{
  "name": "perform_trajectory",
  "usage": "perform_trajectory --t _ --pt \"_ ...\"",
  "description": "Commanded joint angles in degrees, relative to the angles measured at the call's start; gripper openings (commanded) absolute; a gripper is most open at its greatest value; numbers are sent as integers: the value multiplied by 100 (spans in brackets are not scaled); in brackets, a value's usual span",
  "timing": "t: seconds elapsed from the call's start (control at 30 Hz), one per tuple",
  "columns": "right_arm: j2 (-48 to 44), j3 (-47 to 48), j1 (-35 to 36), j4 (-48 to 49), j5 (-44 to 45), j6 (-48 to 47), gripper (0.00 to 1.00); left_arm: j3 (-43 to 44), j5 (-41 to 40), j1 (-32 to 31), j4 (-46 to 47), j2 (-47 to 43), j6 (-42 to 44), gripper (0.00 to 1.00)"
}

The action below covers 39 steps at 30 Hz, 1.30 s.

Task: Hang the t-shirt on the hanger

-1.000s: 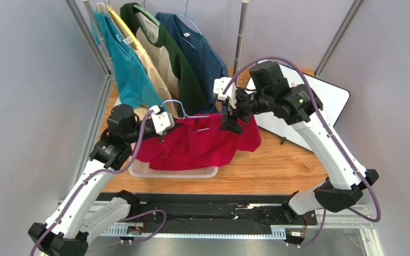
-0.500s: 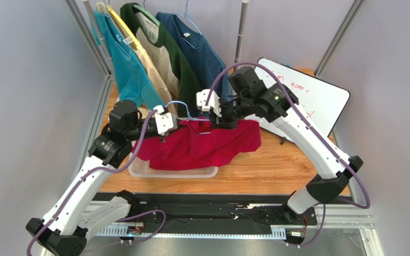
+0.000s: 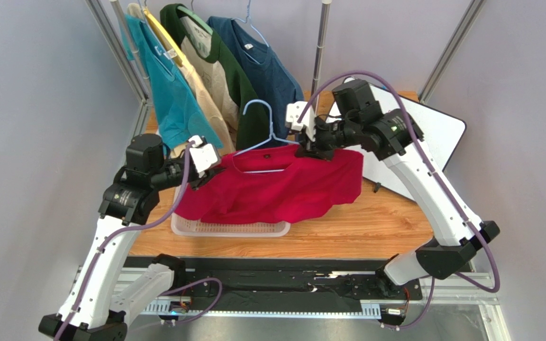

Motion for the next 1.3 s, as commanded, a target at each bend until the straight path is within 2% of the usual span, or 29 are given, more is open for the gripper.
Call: perform_trajectory --t 0.0,0.03,0.13,0.2,0.27,0.43,0.53,0.63,0.7,0.73,0.8,0.83,0.9,0.93,0.97,1.0,1.13,1.2,1.27 --pt "-358 126 -295 346 -544 203 0 502 259 367 -932 -112 412 41" --pt "-358 152 -322 337 -606 203 0 564 302 428 -968 -94 439 42" --pt "-393 161 -340 320 -738 211 0 958 539 499 -968 2 308 53" --pt "-411 196 -349 372 -782 342 0 1370 985 491 -959 117 158 76" --pt "-411 327 -340 390 -835 422 0 1618 1146 386 -872 301 -34 89" --pt "-394 731 -340 504 -879 843 0 2339 348 -317 -670 811 35 90" --pt "-437 925 -322 460 -967 958 0 2725 294 -581 -652 1276 131 89" --pt "-560 952 -270 452 -862 1064 0 2928 329 -827 -774 1540 368 78" --pt "-657 926 -243 408 -818 1082 0 2946 347 -985 -985 1602 631 67" --pt "-701 873 -217 373 -800 1082 0 2903 329 -1021 -977 1603 702 48" --pt "-823 785 -129 215 -686 1029 0 2754 250 -1056 -679 1594 511 19" --pt "-850 698 -129 136 -668 1020 6 2683 215 -1056 -565 1533 309 0" --pt "-929 662 -120 -215 -625 1020 32 2472 118 -1056 -301 1453 237 0" --pt "-964 601 -120 -330 -598 1046 60 2428 66 -1056 -230 1418 132 0" --pt "-1026 548 -129 -540 -476 1064 66 2401 -39 -1048 -151 1409 97 0" --pt "-1157 461 -129 -655 -388 1029 67 2392 -84 -1047 -133 1392 44 0" --pt "-1640 -268 -462 -797 9 915 57 2384 171 -898 -107 1313 -106 0" --pt "-1703 -428 -787 -867 0 853 62 2348 118 -889 -115 1321 -176 0" --pt "-1668 -323 -937 -815 -209 1002 72 2296 144 -872 -81 1348 -264 0"
